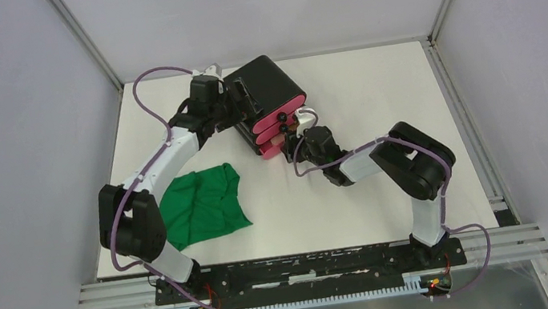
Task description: Organize the makeup
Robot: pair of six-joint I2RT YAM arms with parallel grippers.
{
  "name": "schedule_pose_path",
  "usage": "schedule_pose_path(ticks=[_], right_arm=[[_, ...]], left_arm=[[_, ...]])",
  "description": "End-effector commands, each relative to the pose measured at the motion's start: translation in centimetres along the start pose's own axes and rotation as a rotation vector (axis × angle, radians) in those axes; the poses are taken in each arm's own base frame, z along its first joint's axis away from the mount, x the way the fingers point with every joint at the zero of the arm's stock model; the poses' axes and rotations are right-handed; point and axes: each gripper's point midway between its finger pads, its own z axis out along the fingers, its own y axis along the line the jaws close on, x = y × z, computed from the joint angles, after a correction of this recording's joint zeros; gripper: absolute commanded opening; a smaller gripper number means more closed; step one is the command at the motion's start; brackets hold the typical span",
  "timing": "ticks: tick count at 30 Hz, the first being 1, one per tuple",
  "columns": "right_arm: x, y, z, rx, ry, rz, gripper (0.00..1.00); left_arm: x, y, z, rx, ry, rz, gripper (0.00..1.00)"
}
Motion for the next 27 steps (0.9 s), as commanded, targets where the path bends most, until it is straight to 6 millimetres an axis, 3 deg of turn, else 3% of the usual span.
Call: schedule_pose_path(ticks=[1, 6, 11, 14, 17, 21, 27], right_arm=[[-6.2, 2.2, 1.1, -0.070, -0.146, 0.032, 0.53], [-6.2, 2.2, -1.8, -0.095, -0.148, 0.071, 0.53], [-3.6, -0.5, -4.3, 0.001, -0.139, 0.099, 0.53], [-2.6, -1.2, -4.8, 0.022, -0.126, 0.108, 0.53], [-2.5, -1.0, -4.3, 0.014, -0.118, 0.110, 0.53], [-3.1, -0.6, -2.5, 0.008, -0.127, 0.106, 0.53], [-4.4, -0.3, 1.3, 0.012, -0.163, 0.140, 0.50]], left_arm=[[0.1, -0.1, -0.1, 0.000, 0.022, 0.037, 0.99], [-0.6, -0.5, -0.6, -0.003, 0.007, 0.046, 0.99], [-1.7, -1.6, -1.4, 0.022, -0.010, 0.042, 0.99], [-2.7, -3.5, -3.2, 0.078, -0.011, 0.018, 0.99], [-4.5, -5.1, -6.1, 0.121, -0.082, 0.021, 0.99], [-6.0, -5.4, -9.7, 0.107, -0.165, 0.038, 0.99], [-5.4, -5.0, -12.7, 0.102, -0.188, 0.030, 0.99]])
